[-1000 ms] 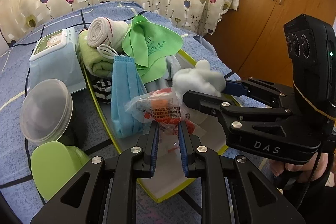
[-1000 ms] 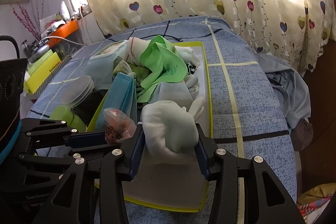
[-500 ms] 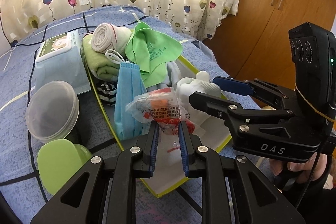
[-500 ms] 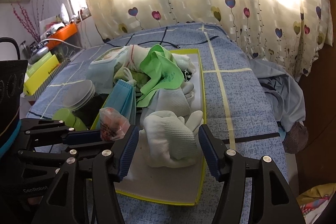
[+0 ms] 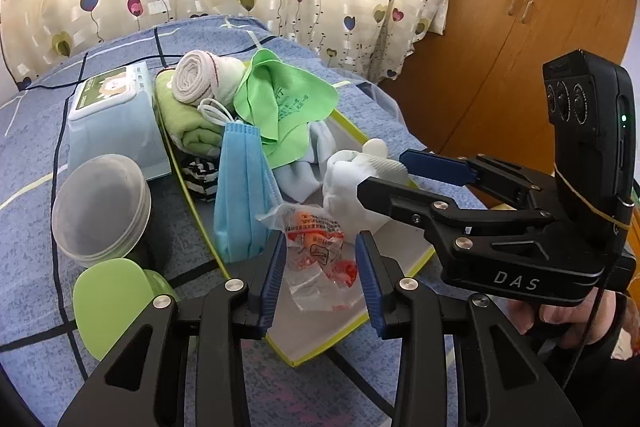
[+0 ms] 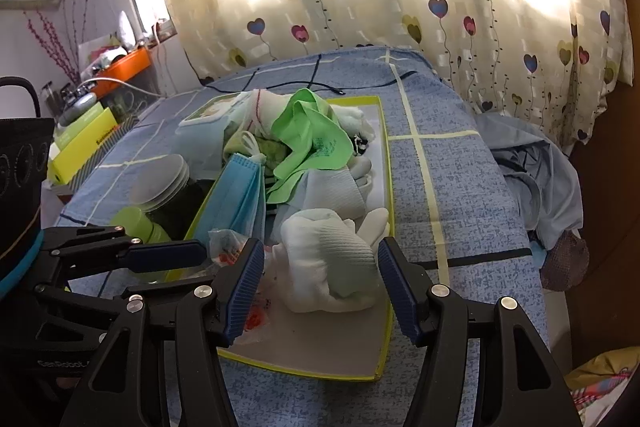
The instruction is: Organize soft objects
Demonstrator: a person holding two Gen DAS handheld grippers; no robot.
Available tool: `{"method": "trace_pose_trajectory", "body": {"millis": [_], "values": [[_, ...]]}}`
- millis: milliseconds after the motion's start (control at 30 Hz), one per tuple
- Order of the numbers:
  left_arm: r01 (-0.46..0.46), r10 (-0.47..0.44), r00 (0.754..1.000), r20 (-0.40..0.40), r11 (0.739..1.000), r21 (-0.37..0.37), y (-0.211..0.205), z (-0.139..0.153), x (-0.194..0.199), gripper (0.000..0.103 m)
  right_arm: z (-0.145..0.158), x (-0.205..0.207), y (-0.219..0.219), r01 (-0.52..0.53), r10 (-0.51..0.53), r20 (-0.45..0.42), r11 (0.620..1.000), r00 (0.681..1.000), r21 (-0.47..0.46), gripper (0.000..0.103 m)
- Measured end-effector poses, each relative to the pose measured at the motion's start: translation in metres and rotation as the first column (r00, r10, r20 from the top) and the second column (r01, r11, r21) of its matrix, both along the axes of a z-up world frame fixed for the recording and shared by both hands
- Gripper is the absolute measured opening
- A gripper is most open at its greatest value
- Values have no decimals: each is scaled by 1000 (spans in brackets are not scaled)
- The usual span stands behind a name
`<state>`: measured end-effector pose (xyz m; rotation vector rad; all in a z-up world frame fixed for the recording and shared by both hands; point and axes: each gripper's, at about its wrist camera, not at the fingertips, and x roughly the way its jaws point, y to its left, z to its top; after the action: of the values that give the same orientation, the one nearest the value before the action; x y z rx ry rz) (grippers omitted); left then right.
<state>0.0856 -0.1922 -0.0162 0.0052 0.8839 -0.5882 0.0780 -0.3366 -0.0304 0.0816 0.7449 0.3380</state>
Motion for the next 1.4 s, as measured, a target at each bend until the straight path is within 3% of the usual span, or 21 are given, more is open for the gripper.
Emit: {"method": "trace_pose_trajectory", "body": {"millis": [100, 367, 867, 1033, 1400], "values": [[-3, 3, 1000, -6, 1000, -6, 0, 0, 0, 37, 1, -1, 0, -1, 1, 6, 1000, 1000, 1, 59], [-27, 27, 1000, -2, 999, -18, 6, 2, -1, 37, -3, 0, 2, -4, 3, -12, 1000, 1000, -6, 45], [-46, 47, 999, 27, 999, -26, 13, 10, -11, 37, 10, -8, 2, 20, -19, 21, 1000, 1000, -20, 46], [-50, 52, 998, 43, 998, -30, 16, 15, -19, 37, 15, -17, 8, 20, -19, 27, 999, 999, -45, 54], [-84, 86, 993, 80, 996, -27, 28, 26, -41, 37, 26, -43, 23, 20, -16, 40, 995, 999, -99, 56]]}}
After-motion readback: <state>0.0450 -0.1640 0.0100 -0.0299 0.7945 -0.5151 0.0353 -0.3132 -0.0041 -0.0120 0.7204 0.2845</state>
